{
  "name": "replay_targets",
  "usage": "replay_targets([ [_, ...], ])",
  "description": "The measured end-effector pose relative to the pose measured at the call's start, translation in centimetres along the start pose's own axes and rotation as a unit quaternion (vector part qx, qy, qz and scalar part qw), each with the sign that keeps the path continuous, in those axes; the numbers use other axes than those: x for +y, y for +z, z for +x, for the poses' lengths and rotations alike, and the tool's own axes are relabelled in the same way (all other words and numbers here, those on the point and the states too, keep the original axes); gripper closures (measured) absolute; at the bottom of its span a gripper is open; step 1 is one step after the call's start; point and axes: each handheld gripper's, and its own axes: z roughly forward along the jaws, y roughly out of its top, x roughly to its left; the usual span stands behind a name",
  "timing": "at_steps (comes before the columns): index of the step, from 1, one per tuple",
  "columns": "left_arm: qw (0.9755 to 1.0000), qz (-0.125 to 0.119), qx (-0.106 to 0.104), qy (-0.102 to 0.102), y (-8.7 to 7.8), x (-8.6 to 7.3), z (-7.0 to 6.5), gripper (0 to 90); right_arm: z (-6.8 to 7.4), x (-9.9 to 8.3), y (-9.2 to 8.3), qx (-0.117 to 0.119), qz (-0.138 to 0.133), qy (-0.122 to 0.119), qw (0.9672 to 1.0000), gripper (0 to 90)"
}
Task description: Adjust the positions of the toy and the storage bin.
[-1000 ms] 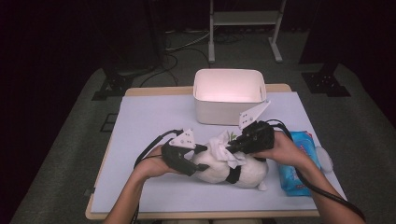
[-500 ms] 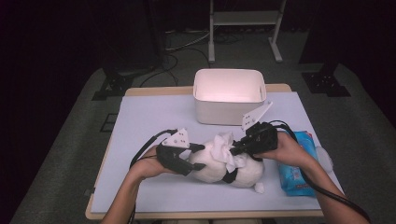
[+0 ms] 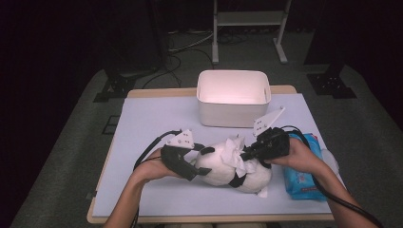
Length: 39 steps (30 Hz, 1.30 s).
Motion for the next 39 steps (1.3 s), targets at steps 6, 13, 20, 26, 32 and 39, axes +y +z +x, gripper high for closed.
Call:
replay_targets([
  [6,0.9996,0.013,-0.017,-0.017,1.0,-1.1,0.5,11.5,-0.1,-0.8,-0.5,0.000,-0.006,0.010,0.9999,82.4],
  [13,0.9993,-0.025,-0.023,-0.014,1.5,-1.4,0.6,26.7,-0.3,-1.3,-0.9,-0.003,-0.014,0.015,0.9998,82.5],
  [20,0.9991,-0.035,0.016,0.017,-0.3,0.6,-0.2,32.4,-0.4,-1.0,-1.7,0.000,-0.048,0.021,0.9987,82.7],
  [26,0.9980,-0.033,0.040,0.035,-2.1,1.9,-0.6,33.2,-0.3,-0.3,-2.1,0.004,-0.066,0.018,0.9976,82.7],
  [32,0.9973,-0.017,0.055,0.047,-2.9,2.9,-0.9,33.3,0.0,1.1,-2.6,0.001,-0.079,0.003,0.9969,82.6],
  [39,0.9967,-0.011,0.053,0.060,-2.8,3.8,-1.3,33.5,0.5,3.1,-3.4,0.002,-0.100,-0.016,0.9948,82.6],
])
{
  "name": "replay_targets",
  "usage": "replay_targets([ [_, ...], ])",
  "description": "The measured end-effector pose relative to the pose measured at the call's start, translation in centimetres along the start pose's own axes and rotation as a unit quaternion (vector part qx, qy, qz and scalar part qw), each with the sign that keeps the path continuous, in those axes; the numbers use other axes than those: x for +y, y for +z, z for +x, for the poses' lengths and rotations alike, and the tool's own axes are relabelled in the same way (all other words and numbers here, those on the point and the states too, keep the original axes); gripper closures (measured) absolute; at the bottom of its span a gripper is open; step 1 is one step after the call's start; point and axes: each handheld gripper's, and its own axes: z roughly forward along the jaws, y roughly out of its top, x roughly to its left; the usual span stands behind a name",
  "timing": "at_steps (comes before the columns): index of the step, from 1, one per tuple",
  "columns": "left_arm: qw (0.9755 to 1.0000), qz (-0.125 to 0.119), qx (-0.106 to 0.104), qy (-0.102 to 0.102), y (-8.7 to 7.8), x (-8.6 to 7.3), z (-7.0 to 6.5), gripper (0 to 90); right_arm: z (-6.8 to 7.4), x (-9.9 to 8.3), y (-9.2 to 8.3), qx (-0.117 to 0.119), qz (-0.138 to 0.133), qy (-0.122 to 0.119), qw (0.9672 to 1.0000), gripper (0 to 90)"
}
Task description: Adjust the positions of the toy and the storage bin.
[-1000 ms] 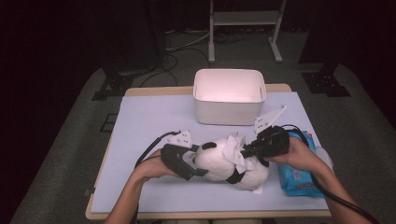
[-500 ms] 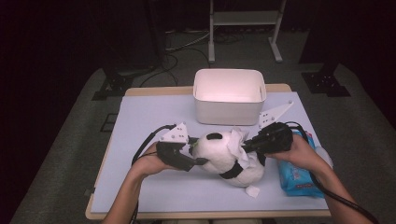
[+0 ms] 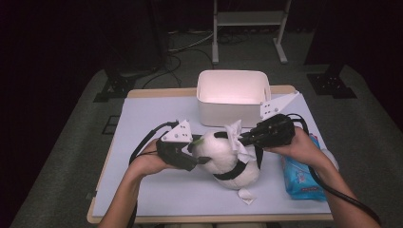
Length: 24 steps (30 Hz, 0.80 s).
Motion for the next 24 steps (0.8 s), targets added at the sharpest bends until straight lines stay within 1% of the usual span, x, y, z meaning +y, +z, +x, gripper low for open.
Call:
replay_targets([
  [1,1.0000,0.001,-0.002,0.001,0.1,0.2,0.0,33.5,0.1,0.2,0.0,-0.001,-0.002,0.000,1.0000,82.6],
  [3,1.0000,0.007,-0.003,0.004,0.4,0.4,-0.1,33.3,0.2,0.5,0.0,-0.005,0.006,-0.008,0.9999,82.6],
  [4,1.0000,0.007,-0.004,0.003,0.5,0.4,-0.1,33.2,0.2,0.4,0.0,-0.007,0.010,-0.005,0.9999,82.6],
  [5,0.9999,0.008,-0.010,0.002,0.8,0.5,0.0,32.6,0.1,0.2,0.0,-0.007,0.013,-0.004,0.9999,82.6],
  [7,0.9999,0.009,-0.012,0.000,1.0,0.5,0.0,30.4,0.1,-0.2,0.1,-0.014,0.029,-0.001,0.9995,82.7],
  [8,0.9999,0.007,-0.015,-0.002,1.2,0.5,0.0,30.4,0.1,-0.2,0.1,-0.014,0.029,-0.001,0.9995,82.7],
  [9,0.9998,0.008,-0.017,-0.002,1.3,0.5,0.0,28.2,0.1,-0.5,0.2,-0.017,0.036,0.000,0.9992,82.9],
  [10,0.9998,0.006,-0.019,-0.004,1.4,0.5,0.1,26.7,0.1,-0.7,0.1,-0.018,0.038,0.003,0.9991,82.9],
  [12,0.9997,0.004,-0.021,-0.007,1.6,0.7,0.1,23.8,0.0,-0.8,0.0,-0.019,0.038,0.003,0.9991,83.0],
  [13,0.9997,0.006,-0.022,-0.007,1.6,0.8,0.1,23.8,0.0,-0.8,-0.1,-0.020,0.039,0.003,0.9990,83.1],
  [14,0.9997,0.006,-0.022,-0.010,1.6,0.8,0.2,20.4,0.0,-0.9,-0.1,-0.022,0.042,0.003,0.9989,83.1],
  [16,0.9996,0.007,-0.024,-0.011,1.7,0.9,0.2,19.8,0.1,-0.9,-0.1,-0.023,0.043,0.002,0.9988,83.1],
  [17,0.9995,0.006,-0.027,-0.015,1.7,0.8,0.3,17.4,0.1,-1.0,-0.2,-0.024,0.045,0.003,0.9987,83.1],
  [21,0.9993,0.004,-0.030,-0.020,1.5,0.3,0.5,13.8,0.1,-1.1,-0.1,-0.023,0.046,0.006,0.9987,83.1],
  [22,0.9990,0.005,-0.033,-0.029,1.5,-0.2,0.7,12.8,0.0,-1.2,-0.2,-0.022,0.046,0.004,0.9987,83.2],
  [23,0.9990,0.005,-0.033,-0.029,1.5,-0.2,0.7,11.1,0.0,-1.3,-0.2,-0.021,0.046,0.008,0.9987,83.2],
  [24,0.9987,0.008,-0.035,-0.035,1.5,-0.7,0.9,10.7,0.0,-1.3,-0.3,-0.020,0.045,0.009,0.9988,83.1],
])
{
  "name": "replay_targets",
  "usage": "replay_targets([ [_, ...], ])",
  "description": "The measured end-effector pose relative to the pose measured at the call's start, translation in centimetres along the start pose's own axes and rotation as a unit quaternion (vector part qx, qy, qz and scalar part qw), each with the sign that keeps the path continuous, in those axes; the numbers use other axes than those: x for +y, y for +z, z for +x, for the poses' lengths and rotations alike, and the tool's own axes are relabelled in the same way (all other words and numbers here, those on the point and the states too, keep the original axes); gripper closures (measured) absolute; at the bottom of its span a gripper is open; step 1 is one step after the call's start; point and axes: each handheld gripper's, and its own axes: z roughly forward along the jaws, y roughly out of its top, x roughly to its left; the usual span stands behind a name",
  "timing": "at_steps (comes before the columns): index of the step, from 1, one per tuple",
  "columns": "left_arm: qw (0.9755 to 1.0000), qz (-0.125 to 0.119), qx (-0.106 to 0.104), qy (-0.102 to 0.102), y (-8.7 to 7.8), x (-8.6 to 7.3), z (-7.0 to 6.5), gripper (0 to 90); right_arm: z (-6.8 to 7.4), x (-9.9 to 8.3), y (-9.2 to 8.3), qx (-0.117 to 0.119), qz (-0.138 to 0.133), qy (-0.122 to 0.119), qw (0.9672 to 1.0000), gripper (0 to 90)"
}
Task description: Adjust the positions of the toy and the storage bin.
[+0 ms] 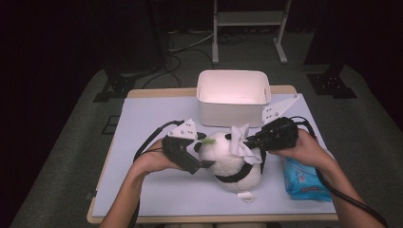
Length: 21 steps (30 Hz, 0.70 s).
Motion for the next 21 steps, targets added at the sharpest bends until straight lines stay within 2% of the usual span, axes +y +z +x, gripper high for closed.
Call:
replay_targets([
  [5,0.9998,0.006,-0.013,-0.013,0.5,-1.1,0.5,10.1,0.0,-0.2,-0.2,-0.002,0.004,0.001,1.0000,83.2],
  [8,0.9995,-0.002,-0.026,-0.019,1.2,-1.5,0.6,10.3,-0.2,-0.5,-0.4,-0.005,0.006,0.005,1.0000,83.2],
  [9,0.9991,-0.008,-0.037,-0.018,1.4,-1.5,0.6,16.6,-0.2,-0.7,-0.5,-0.005,0.004,0.008,0.9999,83.2],
  [10,0.9991,-0.014,-0.038,-0.015,1.6,-1.5,0.6,16.6,-0.2,-0.7,-0.5,-0.005,0.004,0.008,0.9999,83.2],
  [13,0.9988,-0.030,-0.033,-0.019,1.6,-1.3,0.7,25.0,-0.2,-0.9,-0.7,-0.011,0.003,0.007,0.9999,83.2],
  [15,0.9992,-0.032,-0.019,-0.013,1.2,-0.8,0.4,29.3,-0.3,-1.0,-1.0,-0.013,-0.008,0.010,0.9998,83.2],
  [19,0.9994,-0.035,-0.004,-0.003,0.5,-0.1,0.1,31.0,-0.5,-1.1,-1.2,-0.007,-0.026,0.019,0.9995,83.2],
  [20,0.9992,-0.040,0.006,0.003,-0.2,0.3,0.0,31.2,-0.6,-1.2,-1.1,-0.007,-0.026,0.020,0.9994,83.2],
  [21,0.9992,-0.040,0.006,0.003,-0.2,0.3,0.0,31.3,-0.6,-1.2,-1.1,-0.007,-0.026,0.020,0.9994,83.2],
])
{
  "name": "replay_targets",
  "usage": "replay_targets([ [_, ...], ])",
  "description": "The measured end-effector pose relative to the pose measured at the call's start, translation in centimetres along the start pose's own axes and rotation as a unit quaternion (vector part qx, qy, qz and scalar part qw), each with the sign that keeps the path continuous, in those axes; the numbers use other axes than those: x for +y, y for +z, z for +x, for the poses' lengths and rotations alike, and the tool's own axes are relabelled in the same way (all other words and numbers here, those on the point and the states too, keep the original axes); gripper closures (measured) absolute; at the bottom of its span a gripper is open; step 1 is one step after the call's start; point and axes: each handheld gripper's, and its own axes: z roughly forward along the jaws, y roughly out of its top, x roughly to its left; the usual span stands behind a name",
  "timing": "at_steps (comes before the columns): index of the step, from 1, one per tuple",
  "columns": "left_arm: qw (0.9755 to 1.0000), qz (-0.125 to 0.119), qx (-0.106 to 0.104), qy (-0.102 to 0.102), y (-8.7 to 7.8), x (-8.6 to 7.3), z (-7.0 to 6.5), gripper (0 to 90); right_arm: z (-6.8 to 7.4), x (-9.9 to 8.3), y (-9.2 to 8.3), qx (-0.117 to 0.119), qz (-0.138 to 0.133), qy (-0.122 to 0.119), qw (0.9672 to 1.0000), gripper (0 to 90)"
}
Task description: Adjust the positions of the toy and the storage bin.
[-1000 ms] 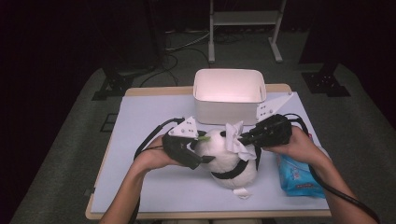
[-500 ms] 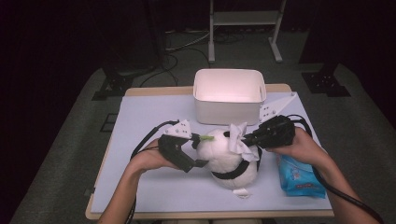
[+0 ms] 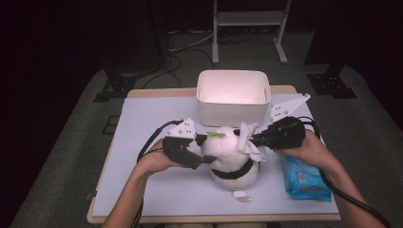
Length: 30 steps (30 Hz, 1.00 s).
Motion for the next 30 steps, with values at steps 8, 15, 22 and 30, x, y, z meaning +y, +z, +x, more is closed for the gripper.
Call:
replay_targets([
  [8,0.9999,0.007,0.004,0.007,-0.5,0.4,-0.1,30.6,-0.1,-0.3,0.6,0.008,0.003,0.007,0.9999,83.2],
  [15,0.9997,0.012,0.003,0.021,-0.2,0.8,-0.7,29.8,0.7,2.4,0.3,0.010,0.002,-0.023,0.9997,83.1],
  [22,0.9996,0.012,-0.001,0.023,0.0,0.9,-0.9,29.7,1.2,4.2,0.8,0.012,0.002,-0.042,0.9990,83.0],
  [30,0.9997,0.010,-0.005,0.022,0.3,1.0,-0.8,27.4,1.4,4.9,1.4,0.008,0.018,-0.051,0.9985,83.0],
])
